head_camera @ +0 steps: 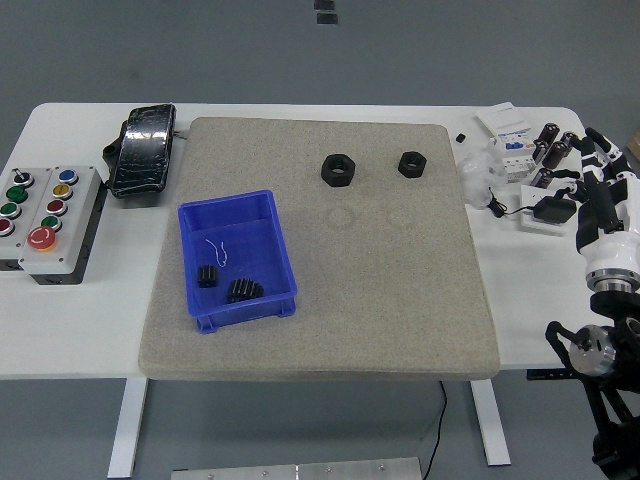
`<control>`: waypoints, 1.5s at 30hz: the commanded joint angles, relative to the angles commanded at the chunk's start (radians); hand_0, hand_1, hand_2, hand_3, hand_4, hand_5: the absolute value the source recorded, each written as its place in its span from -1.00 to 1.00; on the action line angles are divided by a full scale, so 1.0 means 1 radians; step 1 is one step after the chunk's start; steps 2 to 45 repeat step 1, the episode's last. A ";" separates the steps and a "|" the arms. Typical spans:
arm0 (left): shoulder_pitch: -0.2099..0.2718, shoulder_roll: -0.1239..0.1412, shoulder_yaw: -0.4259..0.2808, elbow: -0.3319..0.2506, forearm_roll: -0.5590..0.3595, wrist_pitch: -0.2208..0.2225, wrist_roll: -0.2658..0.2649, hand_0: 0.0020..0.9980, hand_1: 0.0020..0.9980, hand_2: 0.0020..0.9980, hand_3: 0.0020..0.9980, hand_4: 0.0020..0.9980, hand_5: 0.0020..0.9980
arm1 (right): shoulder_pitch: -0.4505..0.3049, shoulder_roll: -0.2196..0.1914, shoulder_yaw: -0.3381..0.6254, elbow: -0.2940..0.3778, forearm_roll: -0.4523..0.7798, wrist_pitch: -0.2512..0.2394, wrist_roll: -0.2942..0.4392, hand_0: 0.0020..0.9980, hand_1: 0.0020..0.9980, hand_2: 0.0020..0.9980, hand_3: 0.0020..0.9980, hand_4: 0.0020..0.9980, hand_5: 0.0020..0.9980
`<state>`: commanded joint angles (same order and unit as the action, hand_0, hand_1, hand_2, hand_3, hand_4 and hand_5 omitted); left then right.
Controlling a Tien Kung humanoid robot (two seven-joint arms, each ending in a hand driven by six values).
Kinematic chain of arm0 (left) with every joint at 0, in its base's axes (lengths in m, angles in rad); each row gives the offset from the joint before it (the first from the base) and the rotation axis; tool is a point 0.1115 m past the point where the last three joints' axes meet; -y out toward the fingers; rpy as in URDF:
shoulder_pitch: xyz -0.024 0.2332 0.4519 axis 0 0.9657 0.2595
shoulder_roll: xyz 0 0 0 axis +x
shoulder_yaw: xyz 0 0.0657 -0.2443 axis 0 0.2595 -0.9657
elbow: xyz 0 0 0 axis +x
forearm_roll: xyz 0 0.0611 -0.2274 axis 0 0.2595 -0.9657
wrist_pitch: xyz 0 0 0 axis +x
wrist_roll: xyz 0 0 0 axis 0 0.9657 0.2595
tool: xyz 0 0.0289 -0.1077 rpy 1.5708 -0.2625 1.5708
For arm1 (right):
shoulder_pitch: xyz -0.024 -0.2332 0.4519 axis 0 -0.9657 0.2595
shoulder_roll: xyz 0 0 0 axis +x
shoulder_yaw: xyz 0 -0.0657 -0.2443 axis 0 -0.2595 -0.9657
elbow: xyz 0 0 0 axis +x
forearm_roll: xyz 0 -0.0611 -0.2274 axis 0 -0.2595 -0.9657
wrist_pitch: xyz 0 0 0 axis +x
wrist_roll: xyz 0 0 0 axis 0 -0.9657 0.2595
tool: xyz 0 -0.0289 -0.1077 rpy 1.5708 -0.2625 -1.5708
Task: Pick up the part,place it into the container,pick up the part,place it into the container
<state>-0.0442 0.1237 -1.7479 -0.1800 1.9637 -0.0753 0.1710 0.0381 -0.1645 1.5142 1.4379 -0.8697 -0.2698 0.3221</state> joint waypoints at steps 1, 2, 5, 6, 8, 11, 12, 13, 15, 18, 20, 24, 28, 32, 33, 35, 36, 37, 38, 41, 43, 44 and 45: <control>0.001 -0.001 0.016 0.000 -0.016 0.002 -0.005 0.31 0.18 0.12 0.26 0.31 -0.06 | 0.000 -0.001 0.004 0.000 0.000 0.000 0.000 -0.69 -0.32 0.30 0.40 0.55 -0.18; 0.001 -0.001 0.016 0.000 -0.016 0.002 -0.005 0.31 0.18 0.12 0.26 0.31 -0.06 | 0.000 -0.001 0.004 0.000 0.000 0.000 0.000 -0.69 -0.32 0.30 0.40 0.55 -0.18; 0.001 -0.001 0.016 0.000 -0.016 0.002 -0.005 0.31 0.18 0.12 0.26 0.31 -0.06 | 0.000 -0.001 0.004 0.000 0.000 0.000 0.000 -0.69 -0.32 0.30 0.40 0.55 -0.18; 0.001 -0.001 0.016 0.000 -0.016 0.002 -0.005 0.31 0.18 0.12 0.26 0.31 -0.06 | 0.000 -0.001 0.004 0.000 0.000 0.000 0.000 -0.69 -0.32 0.30 0.40 0.55 -0.18; 0.001 -0.001 0.016 0.000 -0.016 0.002 -0.005 0.31 0.18 0.12 0.26 0.31 -0.06 | 0.000 -0.001 0.004 0.000 0.000 0.000 0.000 -0.69 -0.32 0.30 0.40 0.55 -0.18; 0.001 -0.001 0.016 0.000 -0.016 0.002 -0.005 0.31 0.18 0.12 0.26 0.31 -0.06 | 0.000 -0.001 0.004 0.000 0.000 0.000 0.000 -0.69 -0.32 0.30 0.40 0.55 -0.18; 0.001 -0.001 0.016 0.000 -0.016 0.002 -0.005 0.31 0.18 0.12 0.26 0.31 -0.06 | 0.000 -0.001 0.004 0.000 0.000 0.000 0.000 -0.69 -0.32 0.30 0.40 0.55 -0.18; 0.001 -0.001 0.016 0.000 -0.016 0.002 -0.005 0.31 0.18 0.12 0.26 0.31 -0.06 | 0.000 -0.001 0.004 0.000 0.000 0.000 0.000 -0.69 -0.32 0.30 0.40 0.55 -0.18; 0.001 -0.001 0.016 0.000 -0.016 0.002 -0.005 0.31 0.18 0.12 0.26 0.31 -0.06 | 0.000 -0.001 0.004 0.000 0.000 0.000 0.000 -0.69 -0.32 0.30 0.40 0.55 -0.18; 0.001 -0.001 0.016 0.000 -0.016 0.002 -0.005 0.31 0.18 0.12 0.26 0.31 -0.06 | 0.000 -0.001 0.004 0.000 0.000 0.000 0.000 -0.69 -0.32 0.30 0.40 0.55 -0.18; 0.001 -0.001 0.016 0.000 -0.016 0.002 -0.005 0.31 0.18 0.12 0.26 0.31 -0.06 | 0.000 -0.001 0.004 0.000 0.000 0.000 0.000 -0.69 -0.32 0.30 0.40 0.55 -0.18; 0.001 -0.001 0.016 0.000 -0.016 0.002 -0.005 0.31 0.18 0.12 0.26 0.31 -0.06 | 0.000 -0.001 0.004 0.000 0.000 0.000 0.000 -0.69 -0.32 0.30 0.40 0.55 -0.18; 0.001 -0.001 0.016 0.000 -0.016 0.002 -0.005 0.31 0.18 0.12 0.26 0.31 -0.06 | 0.000 -0.001 0.004 0.000 0.000 0.000 0.000 -0.69 -0.32 0.30 0.40 0.55 -0.18; 0.001 -0.001 0.016 0.000 -0.016 0.002 -0.005 0.31 0.18 0.12 0.26 0.31 -0.06 | 0.000 -0.001 0.004 0.000 0.000 0.000 0.000 -0.69 -0.32 0.30 0.40 0.55 -0.18; 0.001 -0.001 0.016 0.000 -0.016 0.002 -0.005 0.31 0.18 0.12 0.26 0.31 -0.06 | 0.000 -0.001 0.004 0.000 0.000 0.000 0.000 -0.69 -0.32 0.30 0.40 0.55 -0.18; 0.001 -0.001 0.016 0.000 -0.016 0.002 -0.005 0.31 0.18 0.12 0.26 0.31 -0.06 | 0.000 -0.001 0.004 0.000 0.000 0.000 0.000 -0.69 -0.32 0.30 0.40 0.55 -0.18; 0.001 -0.001 0.016 0.000 -0.016 0.002 -0.005 0.31 0.18 0.12 0.26 0.31 -0.06 | 0.000 -0.001 0.004 0.000 0.000 0.000 0.000 -0.69 -0.32 0.30 0.40 0.55 -0.18; 0.001 -0.001 0.016 0.000 -0.016 0.002 -0.005 0.31 0.18 0.12 0.26 0.31 -0.06 | 0.000 -0.001 0.004 0.000 0.000 0.000 0.000 -0.69 -0.32 0.30 0.40 0.55 -0.18; 0.001 -0.001 0.016 0.000 -0.016 0.002 -0.005 0.31 0.18 0.12 0.26 0.31 -0.06 | 0.000 -0.001 0.004 0.000 0.000 0.000 0.000 -0.69 -0.32 0.30 0.40 0.55 -0.18; 0.001 -0.001 0.016 0.000 -0.016 0.002 -0.005 0.31 0.18 0.12 0.26 0.31 -0.06 | 0.000 -0.001 0.004 0.000 0.000 0.000 0.000 -0.69 -0.32 0.30 0.40 0.55 -0.18; 0.001 -0.001 0.016 0.000 -0.016 0.002 -0.005 0.31 0.18 0.12 0.26 0.31 -0.06 | 0.000 -0.001 0.004 0.000 0.000 0.000 0.000 -0.69 -0.32 0.30 0.40 0.55 -0.18; 0.001 -0.001 0.016 0.000 -0.016 0.002 -0.005 0.31 0.18 0.12 0.26 0.31 -0.06 | 0.000 -0.001 0.004 0.000 0.000 0.000 0.000 -0.69 -0.32 0.30 0.40 0.55 -0.18; 0.001 -0.001 0.016 0.000 -0.016 0.002 -0.005 0.31 0.18 0.12 0.26 0.31 -0.06 | 0.000 -0.001 0.004 0.000 0.000 0.000 0.000 -0.69 -0.32 0.30 0.40 0.55 -0.18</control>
